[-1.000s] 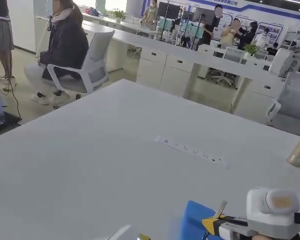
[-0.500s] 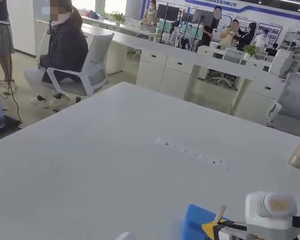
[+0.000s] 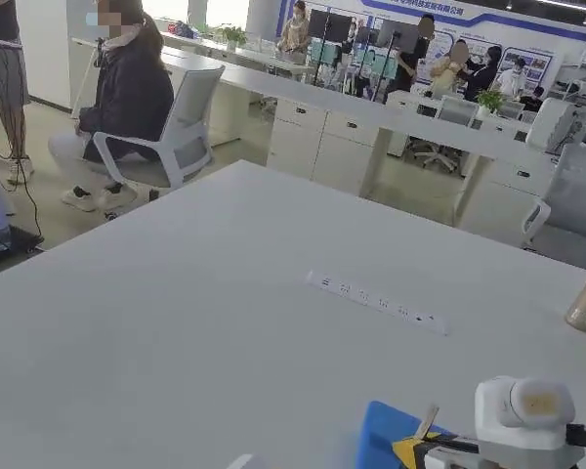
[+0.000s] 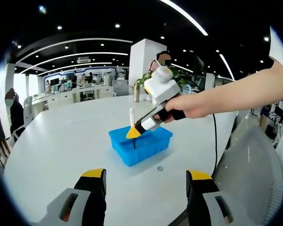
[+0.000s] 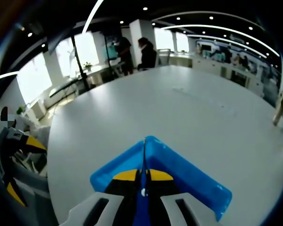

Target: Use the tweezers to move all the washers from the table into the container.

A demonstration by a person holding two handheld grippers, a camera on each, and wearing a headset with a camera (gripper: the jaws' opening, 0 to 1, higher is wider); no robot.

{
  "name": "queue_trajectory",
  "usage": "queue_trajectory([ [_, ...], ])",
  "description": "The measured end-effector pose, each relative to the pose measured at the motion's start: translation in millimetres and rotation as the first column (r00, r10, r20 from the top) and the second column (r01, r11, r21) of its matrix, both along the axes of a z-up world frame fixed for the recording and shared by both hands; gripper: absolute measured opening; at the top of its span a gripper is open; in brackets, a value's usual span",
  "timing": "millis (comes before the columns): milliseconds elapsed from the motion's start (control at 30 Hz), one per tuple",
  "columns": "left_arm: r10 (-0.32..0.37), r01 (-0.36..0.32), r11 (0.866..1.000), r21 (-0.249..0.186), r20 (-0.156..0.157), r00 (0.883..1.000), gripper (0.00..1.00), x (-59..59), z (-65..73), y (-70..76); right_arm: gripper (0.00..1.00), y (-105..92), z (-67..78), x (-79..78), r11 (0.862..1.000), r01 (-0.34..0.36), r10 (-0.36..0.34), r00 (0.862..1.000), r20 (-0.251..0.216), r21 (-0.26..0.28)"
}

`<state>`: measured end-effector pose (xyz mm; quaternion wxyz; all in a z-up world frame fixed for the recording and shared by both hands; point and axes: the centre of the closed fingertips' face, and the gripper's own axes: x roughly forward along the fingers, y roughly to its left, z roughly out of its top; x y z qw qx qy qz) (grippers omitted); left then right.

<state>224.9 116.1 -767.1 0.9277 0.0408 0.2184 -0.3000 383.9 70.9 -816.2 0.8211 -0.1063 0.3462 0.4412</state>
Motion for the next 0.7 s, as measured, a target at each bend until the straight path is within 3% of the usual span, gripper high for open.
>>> queue_trajectory([
  [100, -0.001, 0.001, 1.0, -0.002, -0.001, 1.0, 0.69, -0.1, 0.1, -0.1, 0.03, -0.7, -3.5, -4.1, 1.0, -0.007, 0.008, 1.0, 0.006, -0.022],
  [333, -0.003, 0.003, 1.0, -0.002, -0.002, 1.0, 0.69, -0.1, -0.1, 0.1, 0.04, 1.5, 0.4, -9.8, 1.0, -0.003, 0.003, 1.0, 0.011, -0.014],
  [700, 0.003, -0.003, 1.0, -0.002, -0.003, 1.0, 0.68, 0.3, -0.3, 1.1, 0.04, -1.5, -0.6, -5.5, 1.0, 0.006, -0.006, 1.0, 0.007, -0.003],
])
